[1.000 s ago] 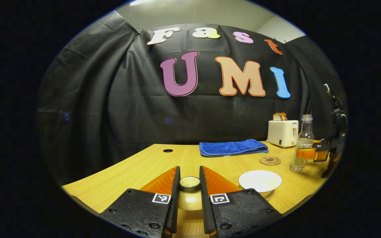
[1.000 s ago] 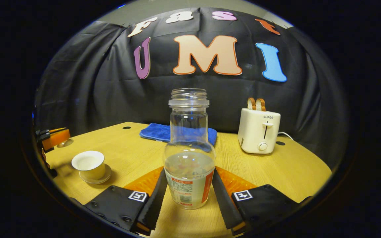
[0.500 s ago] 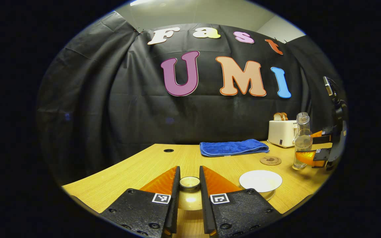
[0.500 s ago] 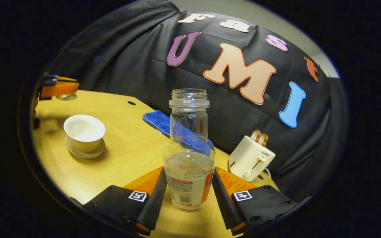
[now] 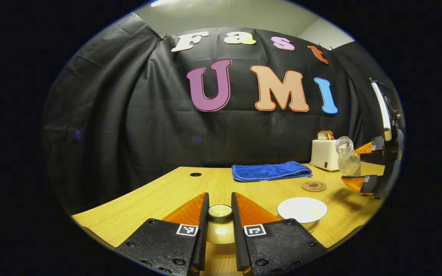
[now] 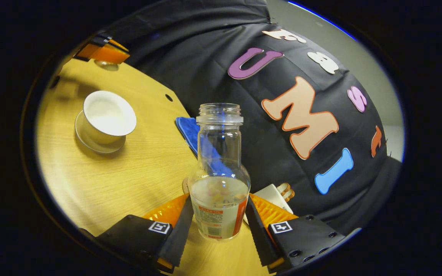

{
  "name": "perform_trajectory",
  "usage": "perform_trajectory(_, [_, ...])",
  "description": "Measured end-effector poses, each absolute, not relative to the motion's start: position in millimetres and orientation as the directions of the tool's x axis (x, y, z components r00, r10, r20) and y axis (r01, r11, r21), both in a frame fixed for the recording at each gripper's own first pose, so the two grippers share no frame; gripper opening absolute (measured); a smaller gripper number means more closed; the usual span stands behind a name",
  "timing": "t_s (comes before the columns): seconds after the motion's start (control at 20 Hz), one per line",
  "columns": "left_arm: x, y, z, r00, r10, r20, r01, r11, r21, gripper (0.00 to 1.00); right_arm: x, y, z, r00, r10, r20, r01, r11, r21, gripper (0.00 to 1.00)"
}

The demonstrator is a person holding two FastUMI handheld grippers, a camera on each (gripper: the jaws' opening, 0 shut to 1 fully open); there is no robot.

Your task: Open the teacup lid with one hand, grasp the water bottle and pour water into the teacup with the other hand; after pouring, place the water bottle on the coaster and then close the teacup lid.

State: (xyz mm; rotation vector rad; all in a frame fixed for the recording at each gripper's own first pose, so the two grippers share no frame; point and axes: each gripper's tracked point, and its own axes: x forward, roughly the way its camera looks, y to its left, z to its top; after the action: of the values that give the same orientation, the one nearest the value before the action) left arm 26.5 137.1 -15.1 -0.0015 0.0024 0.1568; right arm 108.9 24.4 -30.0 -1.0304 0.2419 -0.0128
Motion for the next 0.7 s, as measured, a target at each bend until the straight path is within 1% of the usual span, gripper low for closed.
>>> perform_trajectory(0.35, [27, 138, -15, 0.988, 0.156, -0.004, -0.156, 0.988, -0.002, 0.29, 111, 51, -37, 0.984, -0.092, -0.155, -0.125, 0.273, -0.954, 0.8])
perform_trajectory(0.5, [26, 138, -15, 0.988, 0.156, -0.004, -0.156, 0.988, -0.002, 0.29, 110, 60, -44, 0.985, -0.071, -0.158, -0.141, 0.194, -0.971, 0.8])
perform_trajectory(0.7, [26, 137, -15, 0.988, 0.156, -0.003, -0.156, 0.988, -0.002, 0.29, 113, 64, -47, 0.986, -0.069, -0.155, -0.15, 0.072, -0.986, 0.78])
